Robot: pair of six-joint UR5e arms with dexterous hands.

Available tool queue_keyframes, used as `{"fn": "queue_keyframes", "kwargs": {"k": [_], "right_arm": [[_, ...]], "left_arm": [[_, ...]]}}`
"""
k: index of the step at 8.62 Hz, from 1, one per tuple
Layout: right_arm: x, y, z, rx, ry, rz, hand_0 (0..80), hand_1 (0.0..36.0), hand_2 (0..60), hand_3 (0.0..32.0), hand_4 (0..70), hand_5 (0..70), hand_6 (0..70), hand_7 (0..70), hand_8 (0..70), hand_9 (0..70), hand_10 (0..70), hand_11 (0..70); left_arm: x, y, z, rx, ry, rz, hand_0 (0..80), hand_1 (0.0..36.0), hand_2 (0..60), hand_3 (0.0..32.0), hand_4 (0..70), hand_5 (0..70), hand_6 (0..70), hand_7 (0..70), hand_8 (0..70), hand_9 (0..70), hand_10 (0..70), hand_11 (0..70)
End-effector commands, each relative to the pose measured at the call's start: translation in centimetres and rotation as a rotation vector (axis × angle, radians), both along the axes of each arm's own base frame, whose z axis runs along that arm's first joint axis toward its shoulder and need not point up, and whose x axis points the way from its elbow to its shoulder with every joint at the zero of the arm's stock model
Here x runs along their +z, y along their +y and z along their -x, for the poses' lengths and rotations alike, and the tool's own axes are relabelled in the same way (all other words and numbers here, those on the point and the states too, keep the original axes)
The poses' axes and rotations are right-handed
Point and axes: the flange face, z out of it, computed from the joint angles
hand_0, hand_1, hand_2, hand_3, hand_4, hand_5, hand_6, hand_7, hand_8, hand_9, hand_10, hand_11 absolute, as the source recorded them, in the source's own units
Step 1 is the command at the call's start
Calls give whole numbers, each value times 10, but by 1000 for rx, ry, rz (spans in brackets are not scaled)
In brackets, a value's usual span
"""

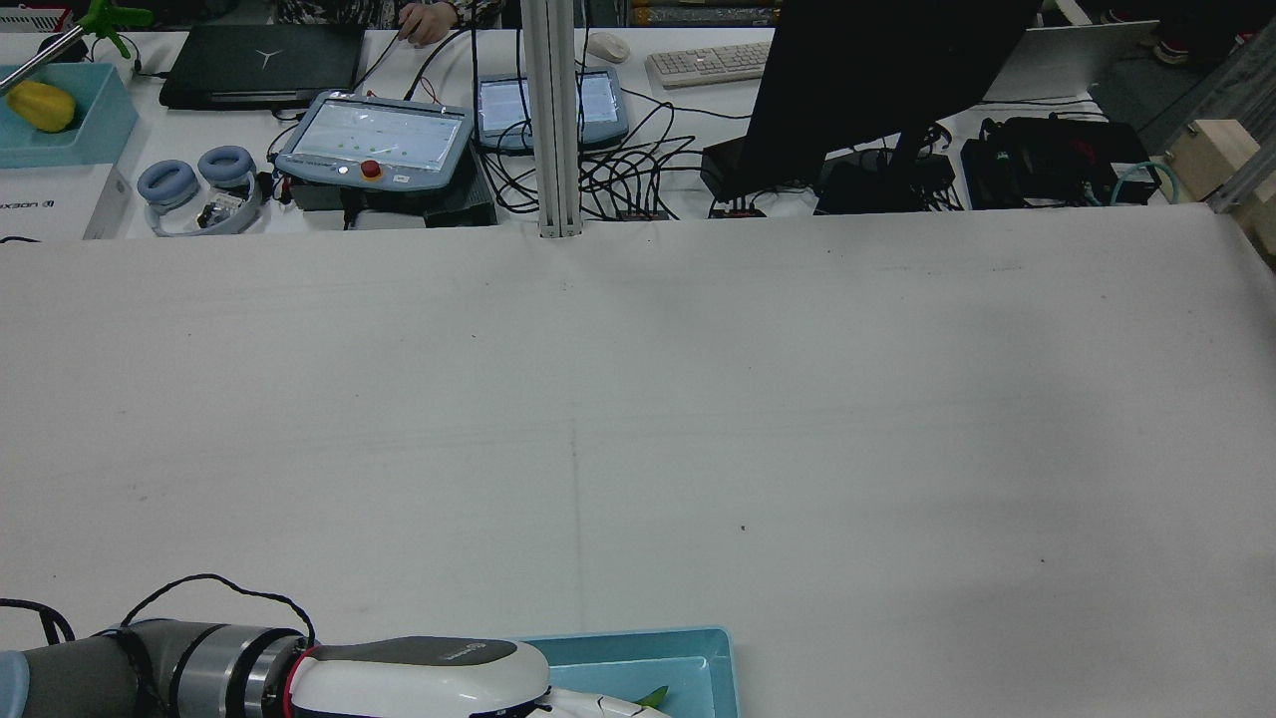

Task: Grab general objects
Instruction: 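Lower the dragon fruit into the blue tray and open the left hand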

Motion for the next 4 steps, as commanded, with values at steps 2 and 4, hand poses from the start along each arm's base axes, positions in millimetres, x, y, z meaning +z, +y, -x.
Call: {"fn": "queue_keyframes", "kwargs": {"k": [2,4], "right_arm": [[0,0,1,-2,0,0,0,0,0,0,0,0,0,0,0,0,0,0],[0,0,1,-2,0,0,0,0,0,0,0,0,0,0,0,0,0,0]], "left_arm": [[85,-106,59,-239,-200,186,800,360,600,0,23,700,195,700,29,138,48,131],[140,-165,92,-377,-246,387,800,360,600,0,0,700,137,700,17,128,91,195]]}}
